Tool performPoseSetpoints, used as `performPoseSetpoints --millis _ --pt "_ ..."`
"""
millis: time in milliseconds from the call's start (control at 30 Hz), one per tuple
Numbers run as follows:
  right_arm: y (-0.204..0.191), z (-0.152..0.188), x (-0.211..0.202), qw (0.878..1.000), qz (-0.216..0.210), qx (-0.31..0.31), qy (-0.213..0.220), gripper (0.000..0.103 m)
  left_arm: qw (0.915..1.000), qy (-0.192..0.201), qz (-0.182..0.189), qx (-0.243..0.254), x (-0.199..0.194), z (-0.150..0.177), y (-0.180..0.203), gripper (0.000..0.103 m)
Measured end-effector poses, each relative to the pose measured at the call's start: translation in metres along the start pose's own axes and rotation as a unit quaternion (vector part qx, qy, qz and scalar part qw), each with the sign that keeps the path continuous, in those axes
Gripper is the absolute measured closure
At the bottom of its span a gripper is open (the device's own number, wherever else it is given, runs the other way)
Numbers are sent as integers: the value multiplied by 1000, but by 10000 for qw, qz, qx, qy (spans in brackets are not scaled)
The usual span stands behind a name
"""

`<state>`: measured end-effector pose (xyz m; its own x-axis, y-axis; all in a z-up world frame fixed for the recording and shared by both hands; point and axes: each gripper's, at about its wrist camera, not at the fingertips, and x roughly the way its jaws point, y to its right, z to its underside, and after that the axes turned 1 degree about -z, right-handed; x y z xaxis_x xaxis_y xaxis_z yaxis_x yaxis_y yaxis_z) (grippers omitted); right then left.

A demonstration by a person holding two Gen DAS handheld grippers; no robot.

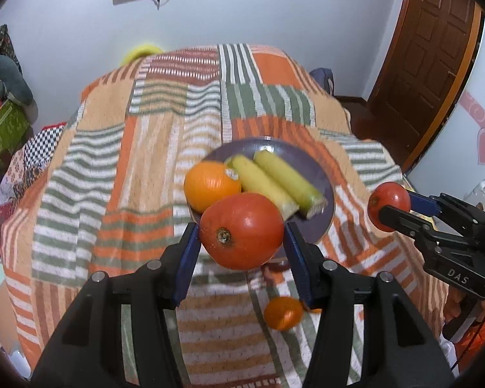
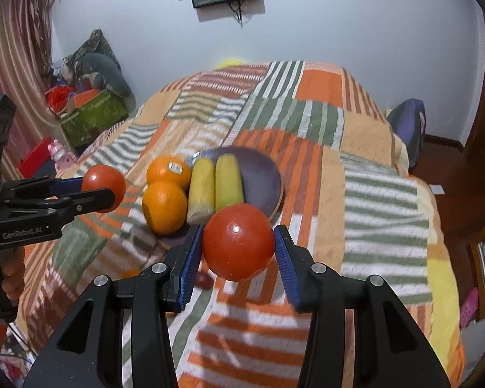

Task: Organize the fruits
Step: 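Grasp and lift a red tomato with the left tool while the right tool lifts another tomato, then lower both tomatoes onto the plate and open both tools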

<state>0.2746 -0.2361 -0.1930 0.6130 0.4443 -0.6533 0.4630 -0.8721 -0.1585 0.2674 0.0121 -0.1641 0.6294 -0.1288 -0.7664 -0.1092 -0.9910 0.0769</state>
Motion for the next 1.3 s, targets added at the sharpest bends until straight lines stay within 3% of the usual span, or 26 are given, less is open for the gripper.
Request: performPoseSetpoints --millis 533,867,1300 --pt "7 -43 29 9991 74 -210 348 62 9998 176 51 128 34 -46 12 50" --pt "16 -53 73 9997 53 -179 126 62 9997 221 118 82 62 -66 11 50" --pt "25 -44 110 9993 79 -136 -334 62 9994 -227 272 29 108 -63 11 50"
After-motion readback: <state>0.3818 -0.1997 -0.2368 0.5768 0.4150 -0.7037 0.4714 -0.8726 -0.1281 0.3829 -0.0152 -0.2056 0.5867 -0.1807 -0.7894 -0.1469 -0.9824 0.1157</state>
